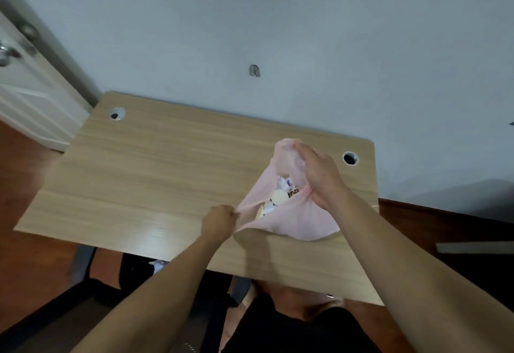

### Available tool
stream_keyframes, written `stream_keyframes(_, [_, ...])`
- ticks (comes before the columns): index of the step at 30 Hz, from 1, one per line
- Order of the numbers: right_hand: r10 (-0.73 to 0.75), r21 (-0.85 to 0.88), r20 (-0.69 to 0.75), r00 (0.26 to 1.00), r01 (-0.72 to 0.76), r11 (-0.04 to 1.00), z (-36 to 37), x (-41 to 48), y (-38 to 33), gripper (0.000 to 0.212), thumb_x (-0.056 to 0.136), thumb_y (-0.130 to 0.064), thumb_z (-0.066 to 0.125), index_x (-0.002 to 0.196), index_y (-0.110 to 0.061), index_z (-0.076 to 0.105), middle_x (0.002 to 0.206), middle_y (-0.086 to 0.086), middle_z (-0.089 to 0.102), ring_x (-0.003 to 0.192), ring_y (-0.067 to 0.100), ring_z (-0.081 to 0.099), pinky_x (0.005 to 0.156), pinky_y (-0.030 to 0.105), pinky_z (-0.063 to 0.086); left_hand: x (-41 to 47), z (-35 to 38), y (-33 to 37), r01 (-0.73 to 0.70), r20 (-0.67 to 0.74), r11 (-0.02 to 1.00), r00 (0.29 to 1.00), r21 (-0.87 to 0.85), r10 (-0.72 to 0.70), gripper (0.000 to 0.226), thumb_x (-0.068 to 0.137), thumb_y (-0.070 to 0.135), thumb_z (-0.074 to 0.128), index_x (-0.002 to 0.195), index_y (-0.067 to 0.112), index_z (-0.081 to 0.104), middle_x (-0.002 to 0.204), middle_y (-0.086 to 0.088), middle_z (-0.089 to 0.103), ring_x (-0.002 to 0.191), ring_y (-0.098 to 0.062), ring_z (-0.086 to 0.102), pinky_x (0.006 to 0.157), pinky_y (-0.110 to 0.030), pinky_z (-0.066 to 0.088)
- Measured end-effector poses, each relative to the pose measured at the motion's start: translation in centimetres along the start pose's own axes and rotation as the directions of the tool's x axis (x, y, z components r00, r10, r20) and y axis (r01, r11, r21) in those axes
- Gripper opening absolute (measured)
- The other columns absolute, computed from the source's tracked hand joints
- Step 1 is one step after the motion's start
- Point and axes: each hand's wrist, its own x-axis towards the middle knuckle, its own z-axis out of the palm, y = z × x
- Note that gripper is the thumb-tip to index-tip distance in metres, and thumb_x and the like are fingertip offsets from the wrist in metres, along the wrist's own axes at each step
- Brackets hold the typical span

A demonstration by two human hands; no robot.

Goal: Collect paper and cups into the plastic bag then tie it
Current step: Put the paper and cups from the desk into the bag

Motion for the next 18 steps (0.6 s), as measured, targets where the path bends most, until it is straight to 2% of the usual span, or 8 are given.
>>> stream_keyframes(2, [0.008,0.015,0.014,1.0,-0.008,1.0,0.3,0.2,-0.6,0.022,0.095,-0.047,0.075,0.098,-0.03,0.089,0.088,-0.006,0.067,0.083,0.017,0.059,0.078,0.033,0.045,0.5,-1.3,-0.9,0.032,-0.108,0.984,0.993,-0.174,-0.052,0.033,0.092,0.032,0.053,0.098,0.011,0.078,0.095,-0.015,0.079,0.096,-0.038,0.076,0.078,-0.037,0.057])
stream_keyframes(4, [-0.013,0.055,0.013,1.0,0.012,0.998,0.6,0.5,-1.5,0.021,0.095,-0.045,0.077,0.09,-0.029,0.089,0.087,-0.004,0.073,0.084,0.018,0.062,0.08,0.034,0.049,0.7,-3.4,-1.3,0.034,-0.242,0.95,0.964,-0.309,-0.113,0.029,0.098,0.023,0.052,0.096,0.006,0.075,0.093,-0.019,0.078,0.091,-0.04,0.073,0.071,-0.035,0.045])
stream_keyframes(5, [-0.026,0.066,0.008,1.0,0.026,0.997,0.8,0.7,-2.0,0.023,0.093,-0.047,0.078,0.092,-0.027,0.089,0.093,0.0,0.08,0.087,0.019,0.067,0.084,0.036,0.053,0.6,-4.7,-1.4,0.022,-0.303,0.937,0.943,-0.35,-0.136,0.029,0.102,0.02,0.051,0.094,0.003,0.073,0.091,-0.022,0.076,0.089,-0.041,0.072,0.069,-0.034,0.04])
stream_keyframes(7, [-0.05,0.094,0.009,0.999,0.049,0.994,1.0,1.1,-2.9,0.035,0.091,-0.05,0.079,0.105,-0.02,0.088,0.111,0.01,0.084,0.1,0.024,0.076,0.097,0.044,0.06,0.2,-8.1,-1.4,-0.018,-0.404,0.915,0.9,-0.404,-0.161,0.042,0.108,0.028,0.051,0.082,0.001,0.07,0.079,-0.023,0.072,0.08,-0.039,0.069,0.064,-0.035,0.033])
stream_keyframes(8, [-0.059,0.113,0.016,0.998,0.057,0.992,1.0,1.4,-3.3,0.035,0.095,-0.048,0.078,0.109,-0.017,0.087,0.112,0.01,0.084,0.106,0.026,0.078,0.1,0.046,0.061,0.0,-10.0,-1.4,-0.037,-0.437,0.892,0.88,-0.45,-0.184,0.05,0.11,0.034,0.052,0.073,0.005,0.067,0.069,-0.019,0.068,0.074,-0.036,0.066,0.06,-0.037,0.032])
stream_keyframes(10, [-0.081,0.135,0.041,0.996,0.075,0.988,1.2,1.6,-4.3,0.032,0.102,-0.041,0.073,0.116,-0.014,0.085,0.112,0.007,0.084,0.109,0.026,0.079,0.097,0.042,0.063,-0.2,-13.3,-1.9,-0.051,-0.462,0.839,0.852,-0.541,-0.246,0.064,0.109,0.049,0.054,0.062,0.007,0.061,0.057,-0.014,0.06,0.065,-0.037,0.061,0.057,-0.038,0.042])
stream_keyframes(13, [-0.123,0.135,0.09,0.988,0.11,0.985,1.7,1.7,-5.3,0.034,0.107,-0.04,0.067,0.117,-0.013,0.084,0.112,0.007,0.084,0.101,0.023,0.078,0.093,0.039,0.062,-0.9,-17.7,-2.7,-0.061,-0.502,0.809,0.811,-0.584,-0.301,0.081,0.105,0.066,0.049,0.067,-0.003,0.065,0.061,-0.026,0.062,0.062,-0.04,0.065,0.061,-0.046,0.049])
stream_keyframes(18, [-0.135,0.137,0.157,0.978,0.113,0.984,3.2,1.8,-5.6,0.036,0.109,-0.04,0.063,0.118,-0.012,0.083,0.114,0.007,0.084,0.097,0.019,0.079,0.087,0.036,0.063,-2.2,-21.9,-3.6,-0.111,-0.59,0.815,0.745,-0.568,-0.31,0.083,0.107,0.064,0.047,0.068,-0.008,0.062,0.062,-0.025,0.06,0.055,-0.027,0.056,0.055,-0.035,0.041])
